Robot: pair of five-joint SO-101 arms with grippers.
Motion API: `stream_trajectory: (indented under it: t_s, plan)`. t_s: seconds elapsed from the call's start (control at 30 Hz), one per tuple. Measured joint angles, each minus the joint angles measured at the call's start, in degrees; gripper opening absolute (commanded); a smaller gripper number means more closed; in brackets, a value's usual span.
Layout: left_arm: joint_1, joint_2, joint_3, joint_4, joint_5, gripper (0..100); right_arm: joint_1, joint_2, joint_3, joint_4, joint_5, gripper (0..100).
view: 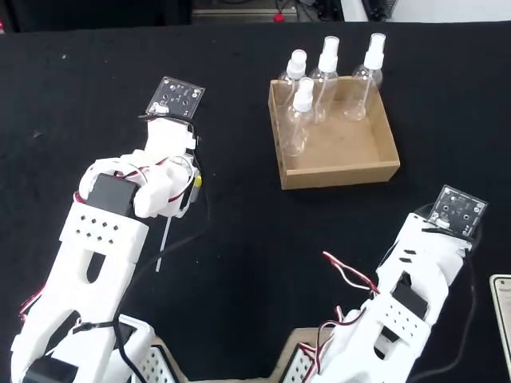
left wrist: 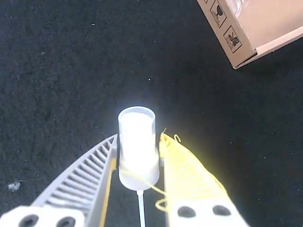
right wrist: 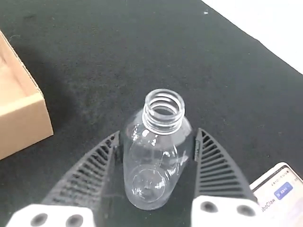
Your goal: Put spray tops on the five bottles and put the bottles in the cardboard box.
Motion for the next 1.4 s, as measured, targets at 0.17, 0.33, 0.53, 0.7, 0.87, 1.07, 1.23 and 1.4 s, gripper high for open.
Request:
stream_trajectory:
  t_s: [0.17, 0.33, 0.53, 0.7, 0.87, 1.07, 1.23, 1.4]
  plan:
    - [0.00, 0.00, 0.00, 0.00, 0.00, 8, 0.97, 0.00, 0.00, 0.00, -0.09, 16.2]
    - [0.00, 0.00, 0.00, 0.00, 0.00, 8, 3.25, 0.00, 0.00, 0.09, -0.18, 16.3]
    - [0.00, 0.00, 0.00, 0.00, 0.00, 8, 3.43, -1.41, -1.23, 6.15, -0.26, 16.5]
    - [0.00, 0.00, 0.00, 0.00, 0.00, 8, 3.69, -1.41, -6.86, 15.65, -3.25, 16.6]
    - [0.00, 0.00, 0.00, 0.00, 0.00, 8, 3.69, -0.79, -7.82, 16.18, -3.96, 17.4]
    - [0.00, 0.00, 0.00, 0.00, 0.00, 8, 3.60, -0.44, -4.22, 8.97, -3.96, 30.4]
    - [0.00, 0.00, 0.00, 0.00, 0.00, 8, 3.60, -0.35, -3.60, 7.38, -4.04, 30.7]
    - [0.00, 0.00, 0.00, 0.00, 0.00, 8, 3.60, -0.35, -3.87, 7.03, -4.04, 30.7]
